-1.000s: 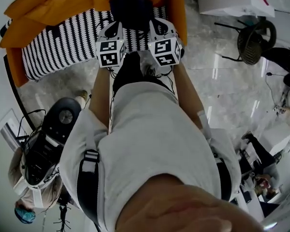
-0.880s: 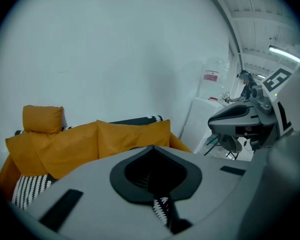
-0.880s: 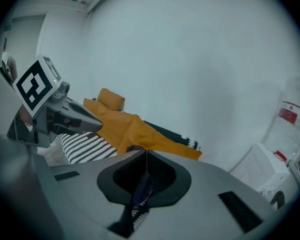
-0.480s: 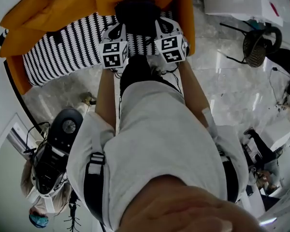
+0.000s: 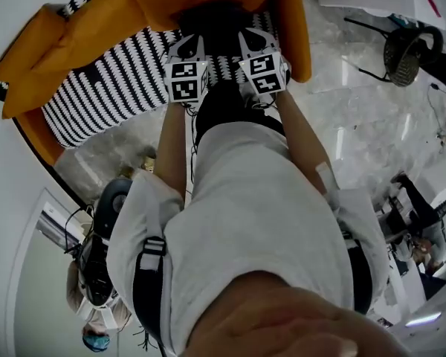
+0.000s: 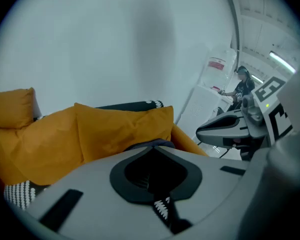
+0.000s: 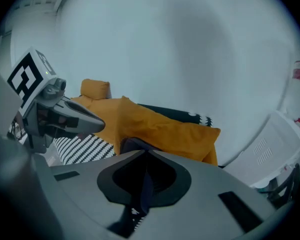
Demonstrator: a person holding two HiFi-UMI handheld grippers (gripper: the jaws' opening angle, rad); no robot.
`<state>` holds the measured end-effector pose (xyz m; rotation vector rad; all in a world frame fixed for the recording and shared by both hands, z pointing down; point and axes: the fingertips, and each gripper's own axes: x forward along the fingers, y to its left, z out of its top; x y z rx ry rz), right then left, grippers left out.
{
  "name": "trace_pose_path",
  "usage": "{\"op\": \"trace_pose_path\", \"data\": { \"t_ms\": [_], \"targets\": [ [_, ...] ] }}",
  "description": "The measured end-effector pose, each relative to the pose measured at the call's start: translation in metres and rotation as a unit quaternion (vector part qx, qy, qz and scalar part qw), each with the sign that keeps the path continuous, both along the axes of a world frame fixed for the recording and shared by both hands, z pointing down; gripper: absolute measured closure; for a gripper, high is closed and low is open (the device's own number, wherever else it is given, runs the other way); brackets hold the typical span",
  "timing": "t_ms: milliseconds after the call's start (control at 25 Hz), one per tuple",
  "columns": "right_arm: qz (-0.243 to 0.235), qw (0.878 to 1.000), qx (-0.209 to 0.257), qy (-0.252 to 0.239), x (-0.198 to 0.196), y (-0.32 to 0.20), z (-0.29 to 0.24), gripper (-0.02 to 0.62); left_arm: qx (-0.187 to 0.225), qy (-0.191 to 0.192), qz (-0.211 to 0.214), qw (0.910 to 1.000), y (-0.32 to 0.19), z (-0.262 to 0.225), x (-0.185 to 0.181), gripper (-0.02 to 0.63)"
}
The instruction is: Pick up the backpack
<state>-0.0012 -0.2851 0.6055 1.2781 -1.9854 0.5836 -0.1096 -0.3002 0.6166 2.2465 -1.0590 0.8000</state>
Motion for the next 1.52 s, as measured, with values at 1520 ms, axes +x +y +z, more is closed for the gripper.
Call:
{"op": "trace_pose_path", "data": {
  "t_ms": [1520],
  "targets": [
    [-0.023, 0.998, -0.037, 0.037, 0.002, -0.055, 0.095, 0.409, -0.032, -0.101, 0.163, 0.981, -0.054, 0.13, -0.032, 0.532]
  ]
}}
